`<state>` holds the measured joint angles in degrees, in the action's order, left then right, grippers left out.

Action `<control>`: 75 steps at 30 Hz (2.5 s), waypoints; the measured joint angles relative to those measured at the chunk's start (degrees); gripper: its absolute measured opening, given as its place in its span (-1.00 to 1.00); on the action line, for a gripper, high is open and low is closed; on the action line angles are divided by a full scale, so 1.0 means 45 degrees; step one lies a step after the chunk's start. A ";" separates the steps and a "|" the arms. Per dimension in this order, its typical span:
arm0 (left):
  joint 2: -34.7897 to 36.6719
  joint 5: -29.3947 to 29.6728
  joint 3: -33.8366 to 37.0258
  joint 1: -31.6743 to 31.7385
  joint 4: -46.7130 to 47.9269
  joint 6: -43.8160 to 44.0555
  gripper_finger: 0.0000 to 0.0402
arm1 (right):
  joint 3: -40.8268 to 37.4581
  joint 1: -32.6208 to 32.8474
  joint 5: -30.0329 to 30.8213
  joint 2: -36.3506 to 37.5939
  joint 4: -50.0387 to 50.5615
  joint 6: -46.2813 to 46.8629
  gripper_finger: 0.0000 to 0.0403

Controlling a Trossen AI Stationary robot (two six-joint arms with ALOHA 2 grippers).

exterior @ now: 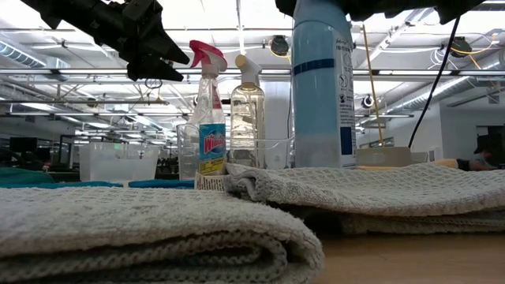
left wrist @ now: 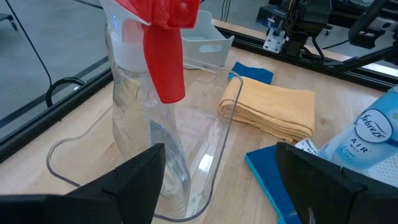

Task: Pick & Place Kitchen Items
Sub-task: Put the blue air freshener spray into the transparent bin

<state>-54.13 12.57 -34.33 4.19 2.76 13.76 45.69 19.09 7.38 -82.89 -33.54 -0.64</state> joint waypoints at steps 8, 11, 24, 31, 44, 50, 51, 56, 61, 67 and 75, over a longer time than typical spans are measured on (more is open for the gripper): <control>0.0002 -0.0003 0.0000 0.0003 0.0000 0.0000 0.53 | -0.0010 -0.0046 0.0024 0.0358 -0.0637 0.0083 -0.21; 0.0005 -0.0002 0.0000 0.0005 0.0000 0.0000 0.53 | -0.0010 -0.0078 0.0039 0.0718 -0.0611 0.0213 -0.21; 0.0005 0.0002 0.0000 0.0000 0.0000 0.0000 0.53 | -0.0010 -0.1138 0.0024 0.1894 -0.0718 0.1580 -0.21; 0.0005 -0.0003 0.0000 0.0000 0.0000 0.0000 0.53 | -0.0010 -0.2123 0.0017 0.1889 -0.0912 0.2380 -0.21; 0.0005 -0.0003 0.0000 0.0000 0.0000 0.0000 0.53 | -0.0010 -0.3385 -0.0029 0.1885 -0.1354 0.2377 -0.21; 0.0005 0.0000 0.0000 0.0000 0.0000 0.0000 0.53 | 0.0076 -0.3815 -0.0034 0.1885 -0.1711 0.2319 -0.21; 0.0005 -0.0001 0.0000 0.0003 0.0000 0.0000 0.53 | 0.0199 -0.3883 -0.0035 0.1885 -0.1635 0.2218 -0.21; 0.0005 -0.0002 0.0000 0.0000 0.0000 0.0001 0.53 | 0.1075 -0.4243 -0.0015 0.1885 -0.0990 0.1718 -0.21; 0.0005 0.0002 0.0000 0.0003 0.0000 0.0000 0.53 | 0.1951 -0.4588 -0.0005 0.1885 0.0102 0.1130 -0.20; 0.0005 -0.0003 0.0000 0.0000 0.0000 0.0000 0.53 | 0.2579 -0.5128 0.0000 0.1885 0.1193 0.0947 -0.21; 0.0005 -0.0003 0.0000 0.0003 0.0000 0.0000 0.53 | 0.2584 -0.6146 0.0012 0.1885 0.2093 0.1010 -0.21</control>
<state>-54.11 12.56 -34.33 4.20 2.76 13.76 57.32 -8.57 7.43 -74.41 -24.13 3.90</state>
